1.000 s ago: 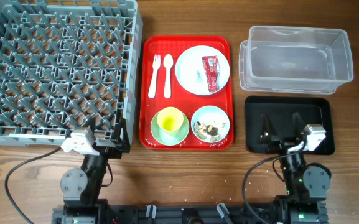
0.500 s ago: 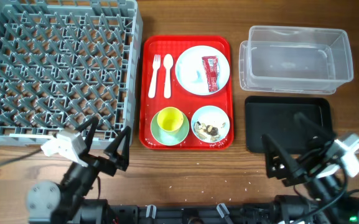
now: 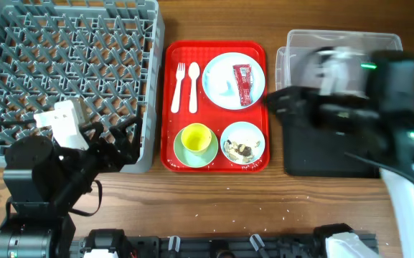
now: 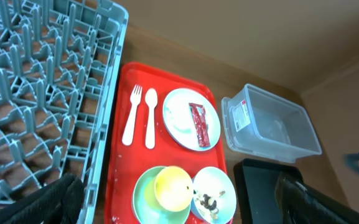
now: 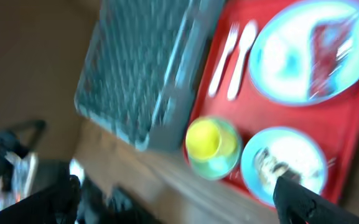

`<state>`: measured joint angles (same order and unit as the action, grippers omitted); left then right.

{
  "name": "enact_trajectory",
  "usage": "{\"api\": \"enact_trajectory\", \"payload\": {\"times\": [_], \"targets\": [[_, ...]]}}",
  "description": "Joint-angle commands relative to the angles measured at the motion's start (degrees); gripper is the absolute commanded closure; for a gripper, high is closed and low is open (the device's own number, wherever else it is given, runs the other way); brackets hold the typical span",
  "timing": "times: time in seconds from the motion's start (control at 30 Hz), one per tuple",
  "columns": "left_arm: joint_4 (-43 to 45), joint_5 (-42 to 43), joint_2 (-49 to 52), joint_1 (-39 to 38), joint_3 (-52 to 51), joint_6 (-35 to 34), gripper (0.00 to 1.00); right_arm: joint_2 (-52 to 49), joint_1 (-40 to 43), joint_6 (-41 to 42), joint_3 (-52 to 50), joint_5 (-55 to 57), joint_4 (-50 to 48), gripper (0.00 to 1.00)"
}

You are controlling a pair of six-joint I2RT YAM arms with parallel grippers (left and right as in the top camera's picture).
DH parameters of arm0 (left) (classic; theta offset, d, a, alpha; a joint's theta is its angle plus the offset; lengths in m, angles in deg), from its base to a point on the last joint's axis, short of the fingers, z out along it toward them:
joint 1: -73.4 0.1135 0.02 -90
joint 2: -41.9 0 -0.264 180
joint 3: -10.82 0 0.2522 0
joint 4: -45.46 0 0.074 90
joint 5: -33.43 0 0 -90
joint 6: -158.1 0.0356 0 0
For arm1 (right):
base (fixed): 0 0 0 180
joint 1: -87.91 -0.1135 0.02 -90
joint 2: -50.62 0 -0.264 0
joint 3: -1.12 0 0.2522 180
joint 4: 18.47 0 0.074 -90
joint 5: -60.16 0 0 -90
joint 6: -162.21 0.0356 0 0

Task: Sort waste into correct bins and load items into the dishwasher rack
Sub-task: 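Grasp the yellow cup from the green bowl with the right gripper and lift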

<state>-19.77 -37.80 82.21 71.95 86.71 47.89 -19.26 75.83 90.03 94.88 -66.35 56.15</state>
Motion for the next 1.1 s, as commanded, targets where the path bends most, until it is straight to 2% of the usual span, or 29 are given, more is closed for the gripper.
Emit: {"api": "enact_trajectory", "payload": {"times": [0.0, 0.07, 0.1, 0.17, 0.23, 0.3, 0.33, 0.4, 0.43, 0.5, 0.57, 0.6, 0.67, 0.8, 0.97, 1.07], "targets": [[-3.0, -2.2, -0.2, -0.3, 1.4, 0.4, 0.00, -8.8, -18.4, 7.8, 0.9, 21.0, -0.8, 0.01], [-7.2, -7.0, 0.1, -0.3, 2.9, -1.0, 0.00, -15.5, -26.1, 14.7, 0.9, 28.4, -2.1, 0.07], [-11.7, -11.5, 0.7, -0.3, 4.7, -3.1, 0.00, -19.8, -28.1, 16.9, 0.9, 29.2, -3.2, 0.16], [-15.4, -13.6, 1.8, -0.3, 5.7, -3.6, 0.00, -25.4, -29.2, 18.4, 0.9, 27.7, -4.5, 0.38], [-16.0, -13.0, 2.1, -0.3, 5.7, -3.6, 0.00, -28.5, -29.2, 18.7, 0.9, 27.7, -4.5, 0.48], [-16.8, -12.9, 2.1, -0.3, 5.7, -3.6, 0.00, -30.9, -29.1, 20.2, 0.9, 28.2, -4.7, 0.50], [-16.9, -12.9, 2.1, -0.3, 5.7, -3.6, 0.00, -32.3, -29.1, 21.5, 0.9, 29.3, -4.9, 0.56], [-16.9, -12.9, 2.1, -0.3, 5.7, -3.6, 0.00, -35.5, -29.1, 21.6, 0.8, 28.8, -5.6, 0.60], [-16.9, -12.9, 2.1, -0.3, 5.7, -3.6, 0.00, -36.6, -29.1, 21.6, 0.4, 28.8, -5.7, 0.69], [-17.0, -12.9, 2.1, -0.3, 5.7, -3.6, 0.00, -37.2, -29.1, 21.6, 0.1, 28.8, -5.7, 0.76], [-17.3, -12.9, 2.1, -0.3, 5.7, -3.6, 0.00, -37.2, -29.1, 22.3, 0.1, 28.8, -6.5, 0.78], [-17.4, -12.9, 2.1, -0.3, 5.7, -3.6, 0.00, -37.2, -29.1, 23.0, 0.1, 28.8, -6.7, 0.87], [-17.4, -12.9, 2.1, -0.3, 5.7, -3.6, 0.00, -37.2, -29.1, 24.3, 0.1, 28.7, -7.1, 0.94], [-17.4, -12.9, 2.1, -0.3, 5.7, -3.6, 0.00, -36.0, -26.1, 24.1, 0.1, 23.5, -7.1, 0.96], [-18.1, -12.9, 2.1, -0.3, 5.7, -3.6, 0.00, -35.1, -23.3, 18.1, 0.2, 19.8, -6.7, 0.96], [-18.3, -12.9, 2.1, -0.3, 5.7, -3.6, 0.00, -30.4, -19.7, 9.4, 0.4, 6.6, -8.3, 0.96]]}}
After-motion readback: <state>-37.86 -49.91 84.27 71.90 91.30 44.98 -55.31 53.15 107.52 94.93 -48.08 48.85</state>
